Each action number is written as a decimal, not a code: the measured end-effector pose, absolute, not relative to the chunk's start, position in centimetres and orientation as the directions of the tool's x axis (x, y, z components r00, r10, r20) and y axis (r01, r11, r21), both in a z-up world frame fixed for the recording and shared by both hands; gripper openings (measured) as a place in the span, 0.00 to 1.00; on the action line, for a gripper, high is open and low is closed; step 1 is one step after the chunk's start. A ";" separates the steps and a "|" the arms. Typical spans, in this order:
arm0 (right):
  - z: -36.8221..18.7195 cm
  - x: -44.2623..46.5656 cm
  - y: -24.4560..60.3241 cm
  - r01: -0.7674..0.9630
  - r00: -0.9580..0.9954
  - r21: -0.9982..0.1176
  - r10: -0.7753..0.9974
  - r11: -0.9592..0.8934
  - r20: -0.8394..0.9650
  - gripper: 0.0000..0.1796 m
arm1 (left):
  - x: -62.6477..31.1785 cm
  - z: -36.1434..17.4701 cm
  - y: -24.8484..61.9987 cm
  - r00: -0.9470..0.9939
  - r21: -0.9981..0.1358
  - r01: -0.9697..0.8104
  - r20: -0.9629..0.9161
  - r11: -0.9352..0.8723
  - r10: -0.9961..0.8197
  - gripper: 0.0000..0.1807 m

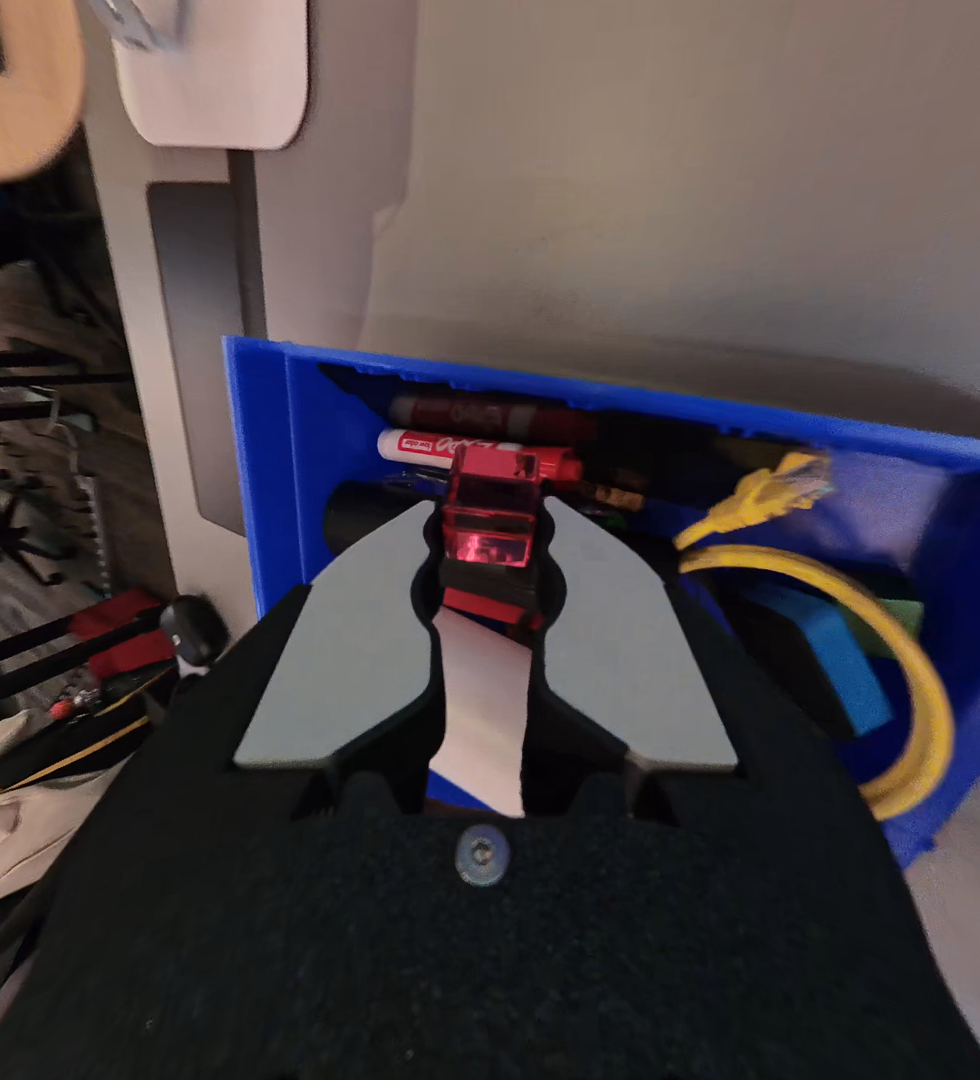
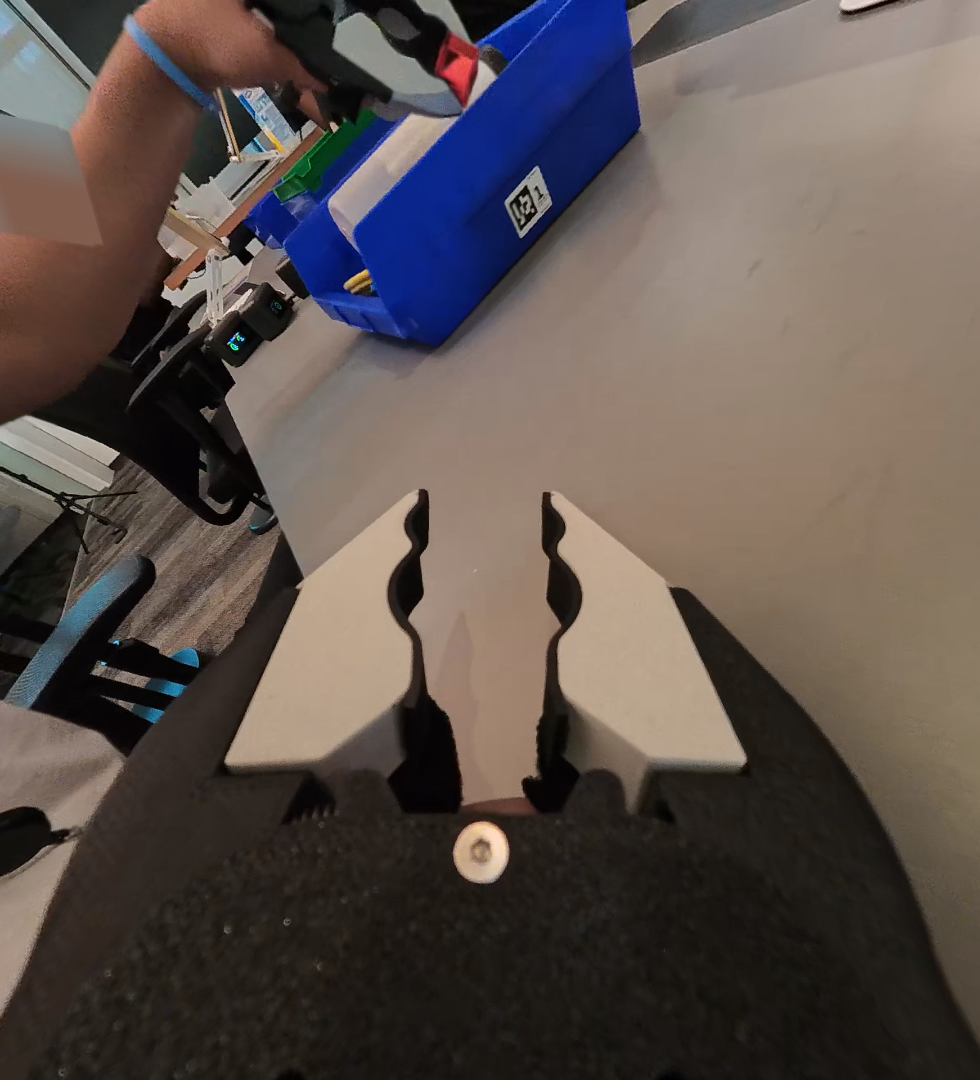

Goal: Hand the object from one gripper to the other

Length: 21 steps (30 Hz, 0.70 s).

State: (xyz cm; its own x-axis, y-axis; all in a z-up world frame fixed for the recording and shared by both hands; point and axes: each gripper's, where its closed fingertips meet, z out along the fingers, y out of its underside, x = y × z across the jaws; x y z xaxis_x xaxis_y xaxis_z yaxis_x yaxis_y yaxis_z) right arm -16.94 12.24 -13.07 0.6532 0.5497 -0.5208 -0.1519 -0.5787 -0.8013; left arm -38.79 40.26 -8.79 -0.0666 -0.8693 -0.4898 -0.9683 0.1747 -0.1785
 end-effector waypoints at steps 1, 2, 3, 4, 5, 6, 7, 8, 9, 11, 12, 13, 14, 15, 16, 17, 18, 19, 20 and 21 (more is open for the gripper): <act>-12.9 -17.2 12.0 -0.151 0.646 -0.800 0.554 -0.581 -0.525 0.21 | -38.7 -8.3 39.3 -0.058 -0.190 -0.965 -0.511 0.179 -0.857 0.16; -12.7 -17.7 11.7 -0.148 0.632 -0.795 0.563 -0.588 -0.534 0.22 | -38.7 -7.8 38.4 -0.045 -0.207 -0.962 -0.527 0.180 -0.849 0.16; -12.4 -18.2 11.4 -0.141 0.615 -0.791 0.573 -0.595 -0.541 0.21 | -38.5 -7.3 37.4 -0.028 -0.227 -0.957 -0.542 0.179 -0.840 0.16; -11.9 -18.8 11.1 -0.136 0.599 -0.792 0.588 -0.595 -0.544 0.22 | -38.2 -6.9 36.3 -0.013 -0.249 -0.951 -0.559 0.183 -0.829 0.16; -11.3 -19.5 10.8 -0.132 0.574 -0.795 0.609 -0.592 -0.548 0.22 | -37.9 -6.4 35.2 -0.001 -0.269 -0.944 -0.579 0.192 -0.816 0.15; -10.7 -20.2 10.6 -0.121 0.538 -0.795 0.633 -0.595 -0.556 0.25 | -37.5 -5.9 34.1 0.009 -0.285 -0.936 -0.604 0.205 -0.797 0.16; -10.3 -21.0 10.3 -0.098 0.504 -0.787 0.651 -0.610 -0.567 0.29 | -37.0 -5.4 33.1 0.024 -0.306 -0.927 -0.625 0.217 -0.781 0.15; -9.9 -21.7 10.1 -0.066 0.470 -0.772 0.663 -0.632 -0.583 0.30 | -36.2 -5.1 31.9 0.034 -0.333 -0.914 -0.631 0.231 -0.775 0.15; -9.6 -22.4 9.9 -0.024 0.427 -0.753 0.674 -0.658 -0.603 0.31 | -35.2 -4.9 30.6 0.030 -0.353 -0.899 -0.640 0.260 -0.768 0.15; -8.6 -23.3 10.1 0.059 0.347 -0.720 0.691 -0.691 -0.635 0.34 | -33.1 -4.3 28.7 0.013 -0.377 -0.864 -0.681 0.335 -0.732 0.16; -7.9 -23.5 10.8 0.084 0.309 -0.711 0.697 -0.698 -0.647 0.34 | -32.0 -4.1 27.8 0.007 -0.389 -0.847 -0.691 0.363 -0.723 0.16; -6.8 -23.5 11.8 0.077 0.264 -0.702 0.694 -0.708 -0.670 0.33 | -30.9 -3.8 27.0 0.004 -0.402 -0.828 -0.700 0.390 -0.714 0.16; -5.4 -23.4 13.0 0.039 0.206 -0.696 0.687 -0.717 -0.697 0.32 | -29.7 -3.4 26.2 0.003 -0.416 -0.809 -0.709 0.415 -0.706 0.16; -4.0 -23.2 14.5 -0.012 0.153 -0.692 0.683 -0.721 -0.714 0.31 | -28.6 -3.0 25.4 0.003 -0.433 -0.789 -0.712 0.435 -0.702 0.15; -3.1 -22.7 16.0 -0.056 0.123 -0.687 0.677 -0.725 -0.725 0.30 | -27.6 -2.7 24.5 0.001 -0.451 -0.769 -0.711 0.454 -0.704 0.15; -2.2 -22.3 17.1 -0.101 0.071 -0.674 0.670 -0.732 -0.739 0.30 | -26.5 -2.4 23.5 -0.003 -0.466 -0.748 -0.710 0.473 -0.704 0.16; -1.0 -21.9 18.0 -0.165 -0.004 -0.647 0.656 -0.745 -0.755 0.30 | -25.6 -2.2 22.6 -0.009 -0.479 -0.727 -0.710 0.492 -0.704 0.16; -0.2 -21.5 18.6 -0.220 -0.063 -0.614 0.639 -0.758 -0.766 0.30 | -24.8 -2.1 21.6 -0.017 -0.493 -0.709 -0.702 0.504 -0.712 0.16; 0.1 -21.3 19.0 -0.254 -0.104 -0.593 0.631 -0.764 -0.769 0.30 | -24.0 -2.0 20.7 -0.022 -0.507 -0.692 -0.697 0.514 -0.717 0.15; 0.0 -21.2 19.1 -0.271 -0.132 -0.580 0.626 -0.769 -0.769 0.30 | -23.3 -2.0 20.0 -0.024 -0.515 -0.676 -0.700 0.527 -0.713 0.15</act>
State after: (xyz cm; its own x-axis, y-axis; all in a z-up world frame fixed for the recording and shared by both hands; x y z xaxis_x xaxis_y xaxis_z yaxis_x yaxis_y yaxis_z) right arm -21.23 19.08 0.02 -0.1318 0.6260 -0.7686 -0.2706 -0.7686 -0.5797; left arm -23.29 20.02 -1.98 -0.0235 -0.7135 -0.7003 -0.6759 0.5275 -0.5147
